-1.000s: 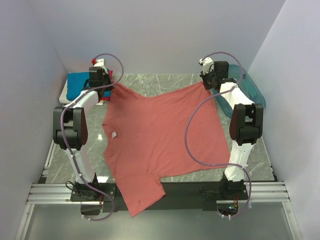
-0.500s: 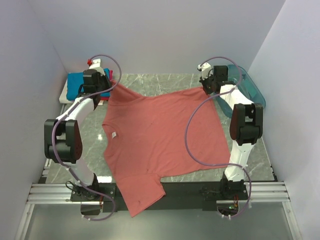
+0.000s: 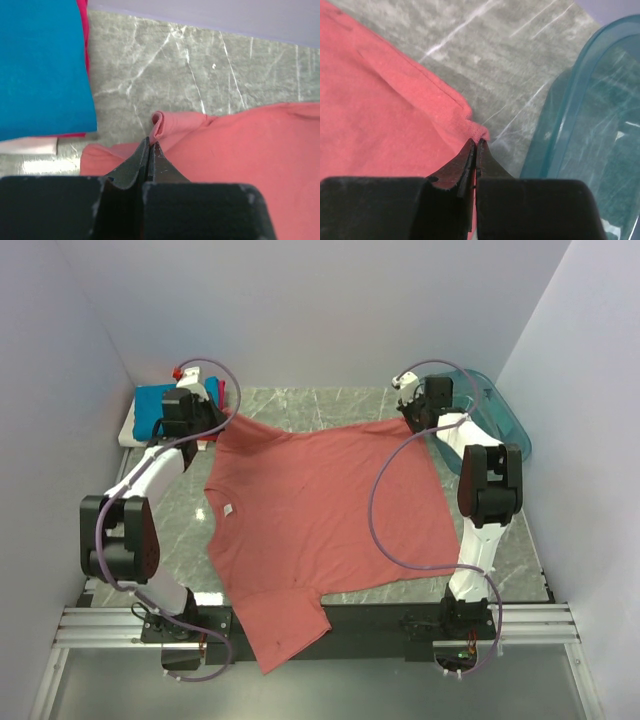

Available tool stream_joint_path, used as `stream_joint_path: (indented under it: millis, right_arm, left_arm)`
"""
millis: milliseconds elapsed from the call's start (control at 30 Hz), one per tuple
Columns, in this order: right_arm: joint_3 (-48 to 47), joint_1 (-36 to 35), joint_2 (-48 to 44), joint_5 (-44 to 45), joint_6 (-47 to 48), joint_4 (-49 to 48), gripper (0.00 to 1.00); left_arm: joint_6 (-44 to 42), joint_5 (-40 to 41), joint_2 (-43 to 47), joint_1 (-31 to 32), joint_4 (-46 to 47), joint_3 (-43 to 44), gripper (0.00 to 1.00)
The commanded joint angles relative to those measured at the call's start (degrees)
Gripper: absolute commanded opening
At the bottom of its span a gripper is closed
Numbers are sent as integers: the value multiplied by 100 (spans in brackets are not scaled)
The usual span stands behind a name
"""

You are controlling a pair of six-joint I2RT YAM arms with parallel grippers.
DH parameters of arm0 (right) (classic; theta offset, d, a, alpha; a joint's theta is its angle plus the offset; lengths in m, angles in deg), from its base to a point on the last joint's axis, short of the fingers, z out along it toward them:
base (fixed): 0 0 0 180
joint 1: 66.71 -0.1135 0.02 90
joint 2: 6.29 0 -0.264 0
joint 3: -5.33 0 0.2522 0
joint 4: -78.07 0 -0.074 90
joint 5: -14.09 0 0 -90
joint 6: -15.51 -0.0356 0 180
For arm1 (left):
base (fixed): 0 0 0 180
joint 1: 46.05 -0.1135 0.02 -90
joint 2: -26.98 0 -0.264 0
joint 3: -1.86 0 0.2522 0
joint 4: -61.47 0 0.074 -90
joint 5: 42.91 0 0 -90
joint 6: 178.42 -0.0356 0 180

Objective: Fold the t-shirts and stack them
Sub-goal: Fold the tshirt

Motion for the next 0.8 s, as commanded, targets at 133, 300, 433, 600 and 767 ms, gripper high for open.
stream_joint_path:
  millis: [133, 300, 433, 600, 767]
  right_arm:
    - [182, 35, -185, 66, 210, -472, 0]
    - [165, 35, -150, 128, 157, -516, 0]
    - [147, 35, -150, 207, 113, -551, 0]
    - [86, 44, -88, 312, 52, -560, 0]
    - [77, 44, -88, 330, 34, -560, 0]
  left_arm:
    - [169, -202, 898, -15, 81, -478, 0]
    - [134, -184, 1242, -24, -156, -663, 0]
    - [63, -62, 1558, -15, -455, -795, 0]
    - [10, 106, 1918, -24, -526, -979, 0]
    - [37, -43, 2173, -24, -719, -1102, 0]
